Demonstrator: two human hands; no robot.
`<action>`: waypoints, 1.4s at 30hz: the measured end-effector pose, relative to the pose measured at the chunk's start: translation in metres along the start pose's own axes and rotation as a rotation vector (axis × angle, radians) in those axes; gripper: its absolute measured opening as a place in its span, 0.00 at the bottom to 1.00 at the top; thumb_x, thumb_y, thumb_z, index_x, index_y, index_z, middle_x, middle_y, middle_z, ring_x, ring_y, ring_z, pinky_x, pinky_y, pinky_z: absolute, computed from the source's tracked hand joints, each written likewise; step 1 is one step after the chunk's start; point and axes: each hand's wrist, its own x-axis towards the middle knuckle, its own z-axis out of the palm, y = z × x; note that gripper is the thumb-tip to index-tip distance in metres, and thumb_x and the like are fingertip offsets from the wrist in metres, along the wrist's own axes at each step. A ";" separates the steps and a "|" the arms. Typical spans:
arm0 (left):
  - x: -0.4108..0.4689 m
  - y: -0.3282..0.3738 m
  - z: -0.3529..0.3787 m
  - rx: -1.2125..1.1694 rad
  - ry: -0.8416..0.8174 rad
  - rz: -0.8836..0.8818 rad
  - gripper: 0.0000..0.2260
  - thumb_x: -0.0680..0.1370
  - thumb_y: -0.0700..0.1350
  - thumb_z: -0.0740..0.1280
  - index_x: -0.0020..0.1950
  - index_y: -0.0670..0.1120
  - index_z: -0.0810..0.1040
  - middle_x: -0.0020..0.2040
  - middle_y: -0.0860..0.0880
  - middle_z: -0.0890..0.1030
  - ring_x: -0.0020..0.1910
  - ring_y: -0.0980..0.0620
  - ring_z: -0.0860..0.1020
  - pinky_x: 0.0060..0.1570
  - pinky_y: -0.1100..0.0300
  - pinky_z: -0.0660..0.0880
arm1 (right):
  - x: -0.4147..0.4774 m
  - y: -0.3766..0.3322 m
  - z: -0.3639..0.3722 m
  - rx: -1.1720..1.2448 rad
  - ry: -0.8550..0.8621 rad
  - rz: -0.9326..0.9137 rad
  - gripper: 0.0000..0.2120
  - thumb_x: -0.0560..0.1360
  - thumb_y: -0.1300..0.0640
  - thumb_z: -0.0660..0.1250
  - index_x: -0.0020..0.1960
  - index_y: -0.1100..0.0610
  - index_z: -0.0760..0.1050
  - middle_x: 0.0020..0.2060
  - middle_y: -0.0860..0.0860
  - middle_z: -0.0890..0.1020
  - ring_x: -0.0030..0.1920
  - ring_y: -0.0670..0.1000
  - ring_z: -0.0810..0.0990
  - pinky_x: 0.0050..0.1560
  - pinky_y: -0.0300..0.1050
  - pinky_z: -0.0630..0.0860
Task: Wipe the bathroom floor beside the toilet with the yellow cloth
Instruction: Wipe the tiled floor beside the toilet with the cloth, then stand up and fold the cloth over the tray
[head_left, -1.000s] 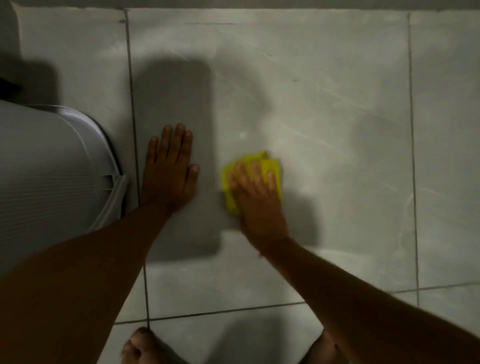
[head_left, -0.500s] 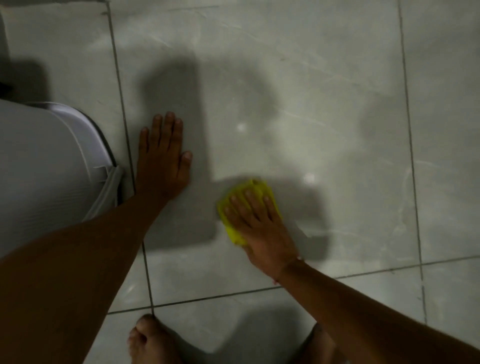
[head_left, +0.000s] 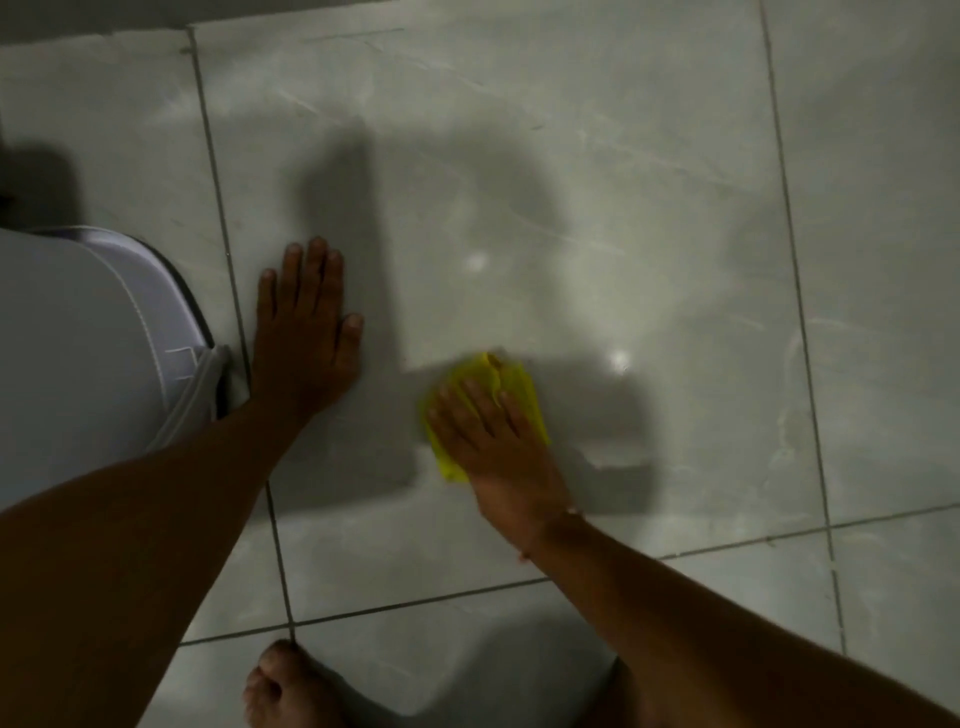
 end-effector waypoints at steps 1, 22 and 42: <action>0.000 -0.001 -0.001 -0.001 -0.007 0.003 0.30 0.81 0.53 0.53 0.81 0.43 0.54 0.81 0.41 0.56 0.81 0.39 0.53 0.78 0.41 0.50 | -0.022 0.010 0.000 -0.029 -0.026 -0.029 0.33 0.70 0.63 0.55 0.75 0.51 0.60 0.75 0.51 0.65 0.76 0.58 0.59 0.77 0.59 0.52; 0.009 0.042 -0.057 -0.070 -0.466 -0.164 0.33 0.79 0.47 0.54 0.81 0.39 0.45 0.82 0.38 0.44 0.81 0.39 0.44 0.80 0.46 0.49 | -0.004 0.065 -0.037 0.159 -0.186 0.022 0.35 0.71 0.67 0.56 0.76 0.49 0.58 0.77 0.50 0.61 0.77 0.60 0.55 0.76 0.60 0.44; -0.134 0.030 -0.434 -1.449 -0.241 -0.916 0.09 0.69 0.40 0.71 0.48 0.45 0.83 0.40 0.47 0.86 0.40 0.48 0.84 0.38 0.55 0.81 | 0.029 -0.166 -0.387 1.650 -0.079 0.582 0.12 0.78 0.63 0.64 0.62 0.61 0.72 0.55 0.59 0.82 0.51 0.51 0.83 0.48 0.42 0.82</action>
